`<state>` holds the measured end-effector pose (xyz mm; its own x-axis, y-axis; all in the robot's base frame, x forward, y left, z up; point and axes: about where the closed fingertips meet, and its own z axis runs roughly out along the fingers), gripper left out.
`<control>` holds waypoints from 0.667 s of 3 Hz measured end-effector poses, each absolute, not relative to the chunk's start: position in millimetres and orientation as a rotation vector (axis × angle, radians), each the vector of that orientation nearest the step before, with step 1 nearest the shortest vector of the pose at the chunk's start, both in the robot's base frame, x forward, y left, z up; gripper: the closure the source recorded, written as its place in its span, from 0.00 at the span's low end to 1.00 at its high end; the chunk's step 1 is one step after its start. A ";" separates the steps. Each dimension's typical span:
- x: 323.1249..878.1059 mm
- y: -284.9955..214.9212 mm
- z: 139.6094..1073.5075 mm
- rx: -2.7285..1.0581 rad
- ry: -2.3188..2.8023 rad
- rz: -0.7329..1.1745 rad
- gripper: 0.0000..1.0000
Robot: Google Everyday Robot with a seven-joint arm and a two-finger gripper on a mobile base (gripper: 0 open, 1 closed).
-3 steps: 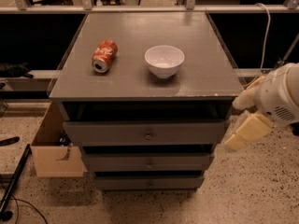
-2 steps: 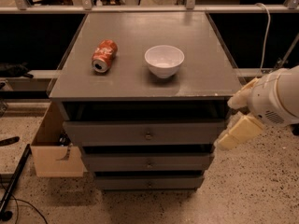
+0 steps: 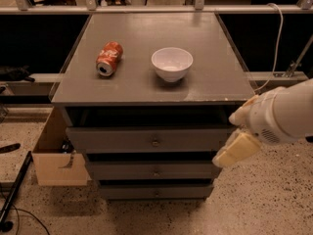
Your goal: Open middle drawer
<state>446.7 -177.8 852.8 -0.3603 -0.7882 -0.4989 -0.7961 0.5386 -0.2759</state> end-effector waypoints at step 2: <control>429.1 -151.3 738.8 -1.184 2.305 -0.039 0.00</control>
Offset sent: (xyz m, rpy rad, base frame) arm -0.0355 0.0266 -0.1111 -0.0321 0.0489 -0.1522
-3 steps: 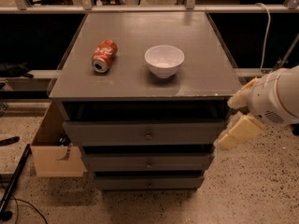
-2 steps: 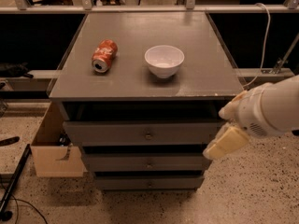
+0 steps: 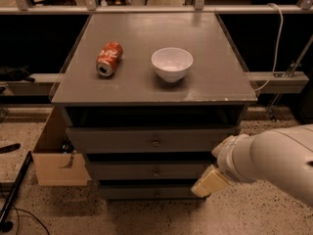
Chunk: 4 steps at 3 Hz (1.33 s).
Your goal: Open middle drawer
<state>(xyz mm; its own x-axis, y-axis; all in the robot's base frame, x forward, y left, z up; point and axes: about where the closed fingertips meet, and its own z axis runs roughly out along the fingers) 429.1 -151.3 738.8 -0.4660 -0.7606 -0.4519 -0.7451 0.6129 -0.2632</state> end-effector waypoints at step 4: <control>465.2 -126.1 634.5 -1.234 2.288 0.052 0.00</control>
Offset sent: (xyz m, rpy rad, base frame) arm 0.0009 0.0526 -0.1075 0.0732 0.0954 0.0498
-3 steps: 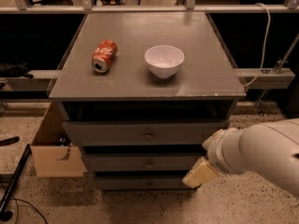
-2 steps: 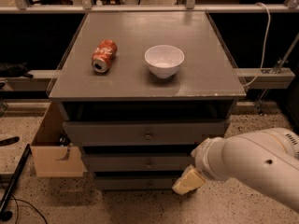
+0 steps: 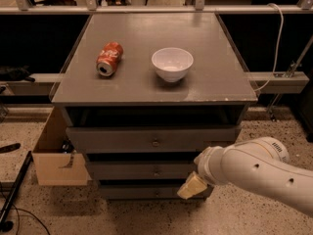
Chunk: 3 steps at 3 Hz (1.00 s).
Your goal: Open middle drawer
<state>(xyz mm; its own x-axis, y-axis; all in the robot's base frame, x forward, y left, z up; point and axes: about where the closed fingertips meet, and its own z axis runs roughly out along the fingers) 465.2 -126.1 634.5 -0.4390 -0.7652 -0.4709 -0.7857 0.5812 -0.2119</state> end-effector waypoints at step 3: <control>495.1 -210.5 587.5 -1.168 2.322 -0.027 0.00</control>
Offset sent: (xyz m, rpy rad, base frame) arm 0.0404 -0.1426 -0.0693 -0.0651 -0.0320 -0.1245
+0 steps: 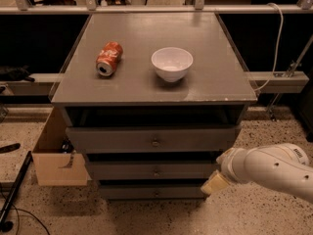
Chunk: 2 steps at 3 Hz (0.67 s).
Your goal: Open middle drawer
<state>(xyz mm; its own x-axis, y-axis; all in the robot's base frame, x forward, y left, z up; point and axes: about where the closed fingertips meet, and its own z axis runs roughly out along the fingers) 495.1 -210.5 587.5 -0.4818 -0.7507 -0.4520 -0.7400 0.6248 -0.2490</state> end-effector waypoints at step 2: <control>510.1 -231.6 572.2 -1.152 2.323 -0.113 0.00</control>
Offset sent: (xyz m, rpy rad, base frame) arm 0.0242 -0.0305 -0.0390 -0.0933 -0.0600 -0.0625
